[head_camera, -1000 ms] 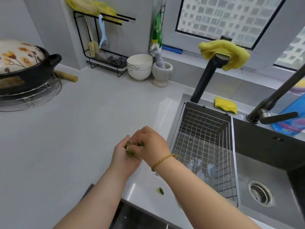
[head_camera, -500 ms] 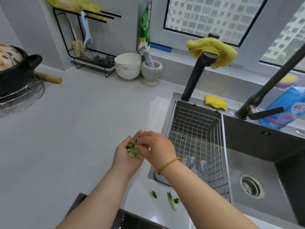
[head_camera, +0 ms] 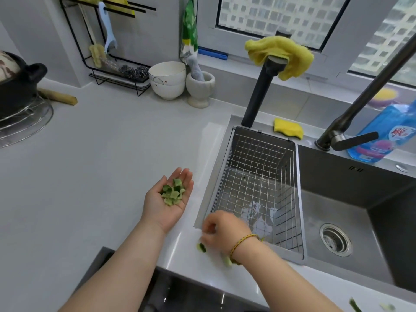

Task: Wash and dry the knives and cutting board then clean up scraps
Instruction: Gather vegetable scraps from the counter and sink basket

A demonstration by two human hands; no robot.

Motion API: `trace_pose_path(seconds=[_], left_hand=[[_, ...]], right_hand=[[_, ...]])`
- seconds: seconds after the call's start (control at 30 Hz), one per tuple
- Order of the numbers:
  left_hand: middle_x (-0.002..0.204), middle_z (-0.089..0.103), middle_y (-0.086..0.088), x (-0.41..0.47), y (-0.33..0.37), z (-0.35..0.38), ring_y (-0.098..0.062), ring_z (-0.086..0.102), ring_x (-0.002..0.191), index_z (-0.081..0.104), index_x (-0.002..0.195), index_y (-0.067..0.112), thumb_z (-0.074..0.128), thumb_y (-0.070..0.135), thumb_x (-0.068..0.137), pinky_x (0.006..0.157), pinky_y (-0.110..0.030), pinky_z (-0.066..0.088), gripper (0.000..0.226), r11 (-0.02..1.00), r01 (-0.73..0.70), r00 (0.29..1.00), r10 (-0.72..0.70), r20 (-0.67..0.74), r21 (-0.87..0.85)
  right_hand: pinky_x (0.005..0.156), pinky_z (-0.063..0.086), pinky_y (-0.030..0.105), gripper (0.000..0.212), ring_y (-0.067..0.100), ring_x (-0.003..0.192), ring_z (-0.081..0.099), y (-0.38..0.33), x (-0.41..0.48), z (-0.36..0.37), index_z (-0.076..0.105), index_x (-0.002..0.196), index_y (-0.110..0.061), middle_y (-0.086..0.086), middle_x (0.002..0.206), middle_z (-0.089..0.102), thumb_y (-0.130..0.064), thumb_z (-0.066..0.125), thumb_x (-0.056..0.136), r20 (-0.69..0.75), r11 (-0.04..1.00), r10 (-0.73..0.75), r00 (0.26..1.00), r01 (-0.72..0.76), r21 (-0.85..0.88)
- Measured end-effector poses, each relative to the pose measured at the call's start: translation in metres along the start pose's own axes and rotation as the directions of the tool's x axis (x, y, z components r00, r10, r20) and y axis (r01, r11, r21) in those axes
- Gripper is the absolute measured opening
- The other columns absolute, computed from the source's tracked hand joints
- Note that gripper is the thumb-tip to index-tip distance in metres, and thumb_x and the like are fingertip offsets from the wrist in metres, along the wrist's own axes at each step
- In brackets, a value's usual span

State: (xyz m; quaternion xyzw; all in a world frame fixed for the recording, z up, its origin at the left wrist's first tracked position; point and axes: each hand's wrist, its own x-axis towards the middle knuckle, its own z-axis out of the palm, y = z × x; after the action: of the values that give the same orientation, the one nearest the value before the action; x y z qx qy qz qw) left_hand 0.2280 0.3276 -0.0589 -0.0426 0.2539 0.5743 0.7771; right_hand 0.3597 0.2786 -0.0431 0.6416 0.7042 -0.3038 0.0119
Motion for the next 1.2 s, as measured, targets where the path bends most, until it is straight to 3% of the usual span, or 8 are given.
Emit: trace_pose_path(seconds=[0.17,0.4,0.53,0.67,0.87,0.97,1.07,1.2], left_hand=[[0.076,0.071,-0.014,-0.024,0.001,-0.013,-0.024,0.071,0.067,0.073,0.063,-0.002,0.035,0.019,0.097,0.058,-0.032,0.059,0.055,0.998,-0.068,0.998,0.068,-0.017,0.000],[0.077,0.072,-0.014,-0.047,-0.008,-0.026,-0.024,0.071,0.068,0.073,0.064,-0.001,0.035,0.021,0.098,0.055,-0.031,0.058,0.056,0.997,-0.081,0.996,0.081,-0.041,0.020],[0.077,0.072,-0.014,-0.050,-0.006,-0.023,-0.024,0.071,0.068,0.073,0.064,-0.001,0.035,0.021,0.098,0.056,-0.031,0.059,0.056,0.997,-0.056,0.998,0.058,-0.035,0.043],[0.076,0.072,-0.013,-0.048,-0.001,-0.016,-0.023,0.071,0.067,0.073,0.063,-0.001,0.036,0.020,0.097,0.057,-0.031,0.059,0.055,0.997,0.002,1.000,-0.001,-0.022,0.071],[0.077,0.072,-0.013,-0.041,-0.005,-0.010,-0.024,0.071,0.067,0.073,0.063,-0.001,0.036,0.020,0.096,0.058,-0.030,0.059,0.054,0.988,0.101,0.995,-0.101,-0.003,0.113],[0.077,0.072,-0.013,-0.038,-0.005,-0.008,-0.024,0.071,0.067,0.073,0.063,-0.001,0.036,0.020,0.096,0.058,-0.030,0.059,0.054,0.982,0.140,0.990,-0.142,0.003,0.128],[0.078,0.072,-0.013,-0.034,-0.004,-0.009,-0.024,0.071,0.068,0.073,0.064,-0.001,0.036,0.020,0.097,0.057,-0.031,0.059,0.054,0.976,0.162,0.987,-0.163,-0.005,0.142],[0.078,0.072,-0.014,-0.031,-0.009,-0.010,-0.024,0.071,0.067,0.073,0.063,-0.001,0.036,0.019,0.096,0.054,-0.030,0.058,0.054,0.965,0.199,0.980,-0.200,-0.009,0.168]], right_hand=[[0.091,0.044,0.034,0.025,0.025,0.115,0.045,-0.005,-0.006,0.018,0.058,0.112,-0.012,0.006,0.120,0.048,-0.019,0.048,0.090,0.011,0.975,-0.045,0.999,0.047,-0.218],[0.092,0.045,0.037,0.025,0.027,0.113,0.048,-0.005,-0.011,0.024,0.059,0.111,-0.009,0.009,0.119,0.052,-0.011,0.045,0.091,0.002,0.973,-0.095,0.995,0.093,-0.212],[0.084,0.046,0.026,0.012,0.017,0.098,0.056,0.001,-0.024,0.024,0.059,0.088,-0.022,-0.005,0.098,0.060,-0.015,0.049,0.088,-0.153,0.993,-0.073,0.985,0.086,0.077],[0.062,0.038,0.011,0.033,-0.001,0.065,0.045,0.026,-0.039,0.017,0.040,0.067,-0.034,-0.017,0.071,0.048,-0.012,0.059,0.085,-0.297,0.901,0.175,0.939,-0.031,0.432],[0.058,0.035,0.006,0.034,0.001,0.065,0.046,0.033,-0.053,0.037,0.041,0.069,-0.034,-0.015,0.067,0.048,-0.009,0.058,0.083,-0.226,0.853,0.331,0.916,-0.188,0.487],[0.071,0.039,0.019,0.016,0.010,0.079,0.048,0.027,-0.049,0.042,0.051,0.085,-0.029,-0.014,0.073,0.049,-0.013,0.053,0.085,-0.210,0.862,0.371,0.904,-0.251,0.441],[0.079,0.041,0.023,0.023,0.013,0.087,0.048,0.020,-0.045,0.041,0.054,0.111,-0.022,-0.005,0.094,0.057,-0.019,0.050,0.089,-0.179,0.895,0.384,0.906,-0.318,0.314],[0.084,0.042,0.024,0.021,0.018,0.107,0.055,0.014,-0.044,0.035,0.057,0.110,-0.022,-0.002,0.116,0.060,-0.025,0.049,0.091,-0.174,0.906,0.407,0.897,-0.372,0.202]])
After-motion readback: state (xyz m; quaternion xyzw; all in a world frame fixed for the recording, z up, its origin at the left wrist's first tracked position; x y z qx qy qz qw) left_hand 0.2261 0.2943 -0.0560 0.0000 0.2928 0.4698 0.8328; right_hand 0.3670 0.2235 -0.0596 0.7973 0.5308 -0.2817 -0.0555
